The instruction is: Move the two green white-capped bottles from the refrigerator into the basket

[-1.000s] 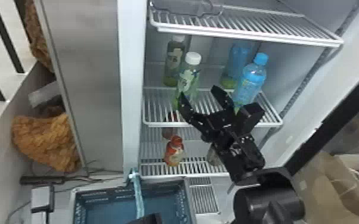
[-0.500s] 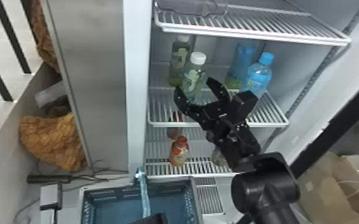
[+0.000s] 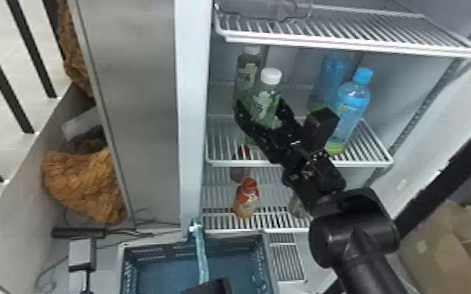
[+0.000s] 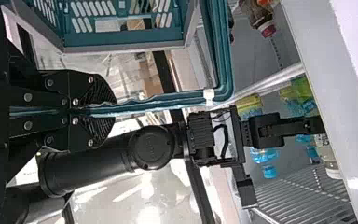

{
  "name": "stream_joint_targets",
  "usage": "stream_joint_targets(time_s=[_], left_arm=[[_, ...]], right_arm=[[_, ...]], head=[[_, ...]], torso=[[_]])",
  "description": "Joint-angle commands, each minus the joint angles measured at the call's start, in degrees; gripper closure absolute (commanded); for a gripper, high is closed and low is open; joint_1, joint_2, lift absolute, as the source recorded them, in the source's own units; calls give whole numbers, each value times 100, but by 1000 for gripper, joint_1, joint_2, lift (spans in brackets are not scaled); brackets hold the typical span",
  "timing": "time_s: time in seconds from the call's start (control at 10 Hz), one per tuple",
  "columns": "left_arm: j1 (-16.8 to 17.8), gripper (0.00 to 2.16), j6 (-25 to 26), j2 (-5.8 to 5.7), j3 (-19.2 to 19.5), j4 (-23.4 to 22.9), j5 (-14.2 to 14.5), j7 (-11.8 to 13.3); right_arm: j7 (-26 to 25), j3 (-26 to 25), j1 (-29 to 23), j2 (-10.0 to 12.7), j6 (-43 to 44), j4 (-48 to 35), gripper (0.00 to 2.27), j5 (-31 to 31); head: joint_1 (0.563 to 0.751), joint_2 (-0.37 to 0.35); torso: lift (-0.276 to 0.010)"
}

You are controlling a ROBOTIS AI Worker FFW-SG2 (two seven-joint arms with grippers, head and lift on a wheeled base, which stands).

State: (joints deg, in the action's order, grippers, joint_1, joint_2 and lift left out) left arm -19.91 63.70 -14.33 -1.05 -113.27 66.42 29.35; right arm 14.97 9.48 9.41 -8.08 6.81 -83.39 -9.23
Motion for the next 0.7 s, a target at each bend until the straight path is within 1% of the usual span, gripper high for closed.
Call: stream_joint_targets(time_s=[0.0,0.4,0.6], left_arm=[[-20,1188,0,0,25,0,8,1],[-48,1187,0,0,36,0,8,1],[-62,1187,-14,0,47,0,19,1]], right_arm=[[-29,1,-41,0,-6,-91,871,-3],[-64,-56,-209,8,8,-387,875,54],[-64,-136,-477,0,-20,-837,875,66]], head=[[695,-156],[695,-153],[695,-157]], torso=[[-4],[-4],[-4]])
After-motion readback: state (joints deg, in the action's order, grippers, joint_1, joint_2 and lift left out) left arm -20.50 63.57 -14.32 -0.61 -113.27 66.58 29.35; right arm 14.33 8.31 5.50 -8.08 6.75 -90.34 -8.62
